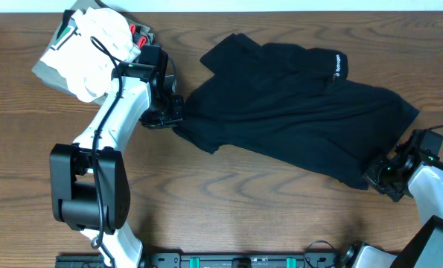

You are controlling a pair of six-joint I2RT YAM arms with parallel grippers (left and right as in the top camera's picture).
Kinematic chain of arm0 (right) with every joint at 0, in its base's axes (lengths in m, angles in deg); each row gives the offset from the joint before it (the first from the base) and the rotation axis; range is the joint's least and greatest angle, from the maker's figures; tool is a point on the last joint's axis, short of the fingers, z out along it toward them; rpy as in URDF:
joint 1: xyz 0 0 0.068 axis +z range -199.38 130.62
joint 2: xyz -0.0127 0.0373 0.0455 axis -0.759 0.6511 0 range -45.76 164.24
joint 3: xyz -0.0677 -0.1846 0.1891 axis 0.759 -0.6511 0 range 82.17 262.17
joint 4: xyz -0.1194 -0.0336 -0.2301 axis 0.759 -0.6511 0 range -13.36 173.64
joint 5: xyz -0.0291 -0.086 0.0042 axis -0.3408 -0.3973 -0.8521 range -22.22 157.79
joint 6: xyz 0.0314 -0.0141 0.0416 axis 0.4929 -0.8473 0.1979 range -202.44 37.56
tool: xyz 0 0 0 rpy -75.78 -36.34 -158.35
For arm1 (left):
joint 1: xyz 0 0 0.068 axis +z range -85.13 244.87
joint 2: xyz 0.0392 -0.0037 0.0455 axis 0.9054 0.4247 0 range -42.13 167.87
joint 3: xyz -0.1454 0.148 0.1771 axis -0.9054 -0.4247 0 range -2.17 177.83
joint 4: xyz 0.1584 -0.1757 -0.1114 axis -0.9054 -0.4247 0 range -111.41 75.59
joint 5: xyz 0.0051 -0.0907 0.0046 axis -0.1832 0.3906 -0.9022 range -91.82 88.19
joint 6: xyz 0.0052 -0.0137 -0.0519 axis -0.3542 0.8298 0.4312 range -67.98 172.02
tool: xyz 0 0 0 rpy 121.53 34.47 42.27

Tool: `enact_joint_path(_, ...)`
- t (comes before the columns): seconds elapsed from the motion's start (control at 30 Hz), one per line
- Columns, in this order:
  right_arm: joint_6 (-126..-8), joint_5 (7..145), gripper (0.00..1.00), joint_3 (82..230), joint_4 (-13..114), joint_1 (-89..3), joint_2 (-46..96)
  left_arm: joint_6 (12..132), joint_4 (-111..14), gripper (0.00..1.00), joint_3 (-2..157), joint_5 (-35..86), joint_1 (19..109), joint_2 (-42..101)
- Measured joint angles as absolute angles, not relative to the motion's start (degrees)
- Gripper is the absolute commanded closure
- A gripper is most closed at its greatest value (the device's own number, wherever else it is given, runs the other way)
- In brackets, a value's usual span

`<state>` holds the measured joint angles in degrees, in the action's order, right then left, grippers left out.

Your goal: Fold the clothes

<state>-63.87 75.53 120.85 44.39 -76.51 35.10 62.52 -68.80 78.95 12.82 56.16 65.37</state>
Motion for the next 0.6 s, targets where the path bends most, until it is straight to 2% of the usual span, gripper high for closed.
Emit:
enact_joint_path(0.1, -64.35, 75.75, 0.99, 124.67, 39.72, -76.62, 35.17, 62.52, -69.58, 0.94, 78.97, 12.82, 56.18, 65.37)
enact_joint_path(0.37, -68.46, 76.36, 0.99, 145.96, 25.47, -79.68, 35.26, 62.52, -74.31, 0.94, 80.28, 13.06, 58.02, 64.15)
enact_joint_path(0.6, -70.36, 77.24, 0.99, 155.97, 18.67, -81.34, 35.21, 62.52, -73.04, 0.94, 81.42, 13.34, 61.01, 53.30)
